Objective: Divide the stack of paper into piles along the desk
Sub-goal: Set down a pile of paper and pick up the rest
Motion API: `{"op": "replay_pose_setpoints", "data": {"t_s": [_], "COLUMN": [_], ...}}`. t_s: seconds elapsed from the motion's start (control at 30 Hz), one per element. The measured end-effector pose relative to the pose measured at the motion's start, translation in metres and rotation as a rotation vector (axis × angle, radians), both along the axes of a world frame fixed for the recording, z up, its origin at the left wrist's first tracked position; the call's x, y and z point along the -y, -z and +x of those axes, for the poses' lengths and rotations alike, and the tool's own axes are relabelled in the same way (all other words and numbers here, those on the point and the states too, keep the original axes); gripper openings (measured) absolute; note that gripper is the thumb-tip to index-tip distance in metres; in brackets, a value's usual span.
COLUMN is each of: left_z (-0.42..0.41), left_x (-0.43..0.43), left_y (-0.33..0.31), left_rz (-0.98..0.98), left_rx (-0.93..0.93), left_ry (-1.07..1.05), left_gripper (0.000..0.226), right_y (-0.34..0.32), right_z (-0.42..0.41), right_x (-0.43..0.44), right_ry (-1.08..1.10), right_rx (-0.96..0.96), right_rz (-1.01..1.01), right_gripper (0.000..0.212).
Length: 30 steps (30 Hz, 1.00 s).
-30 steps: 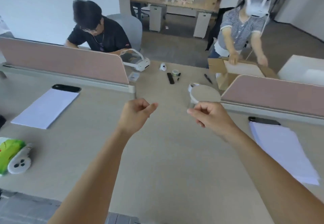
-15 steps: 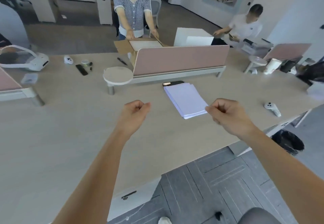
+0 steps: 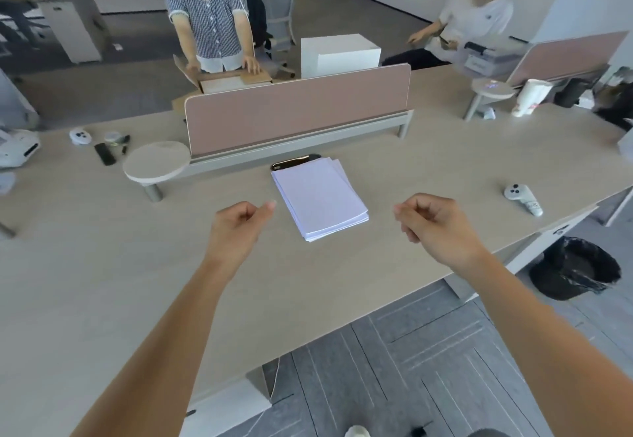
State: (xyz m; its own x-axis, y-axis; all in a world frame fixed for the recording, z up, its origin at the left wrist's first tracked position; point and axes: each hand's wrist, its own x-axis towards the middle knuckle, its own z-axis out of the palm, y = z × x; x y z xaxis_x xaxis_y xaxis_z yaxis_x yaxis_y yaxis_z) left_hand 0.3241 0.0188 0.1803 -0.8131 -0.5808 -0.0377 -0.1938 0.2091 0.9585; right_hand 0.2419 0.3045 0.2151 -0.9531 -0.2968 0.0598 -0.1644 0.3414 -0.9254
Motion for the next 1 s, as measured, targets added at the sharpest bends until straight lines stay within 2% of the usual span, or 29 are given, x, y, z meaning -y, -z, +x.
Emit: {"op": "replay_pose_setpoints", "data": {"t_s": [0.1, 0.27, 0.37, 0.77, 0.93, 1.0], "left_z": [-0.023, -0.063, -0.094, -0.258, -0.296, -0.311], "left_x": [-0.021, -0.035, -0.030, 0.018, 0.033, 0.035], "left_y": [0.008, 0.028, 0.039, 0.109, 0.147, 0.161], "left_rz": [0.003, 0.034, 0.042, 0.266, 0.261, 0.274], "left_rx": [0.032, 0.138, 0.189, 0.315, 0.510, 0.590], "left_ry": [-0.004, -0.031, -0.049, -0.144, -0.238, -0.289], "left_gripper": [0.052, 0.034, 0.034, 0.038, 0.036, 0.031], "right_y": [0.010, 0.032, 0.047, 0.070, 0.116, 0.143], "right_z": [-0.041, -0.106, -0.143, -0.292, -0.356, -0.380], "right_x": [-0.015, -0.017, -0.009, 0.063, 0.099, 0.117], "right_ry": [-0.020, -0.026, -0.036, -0.075, -0.129, -0.176], "right_rx": [0.045, 0.115, 0.138, 0.216, 0.381, 0.452], "right_rz": [-0.037, -0.039, -0.011, 0.271, 0.306, 0.342], "right_gripper": [0.032, 0.030, 0.029, 0.028, 0.033, 0.028]}}
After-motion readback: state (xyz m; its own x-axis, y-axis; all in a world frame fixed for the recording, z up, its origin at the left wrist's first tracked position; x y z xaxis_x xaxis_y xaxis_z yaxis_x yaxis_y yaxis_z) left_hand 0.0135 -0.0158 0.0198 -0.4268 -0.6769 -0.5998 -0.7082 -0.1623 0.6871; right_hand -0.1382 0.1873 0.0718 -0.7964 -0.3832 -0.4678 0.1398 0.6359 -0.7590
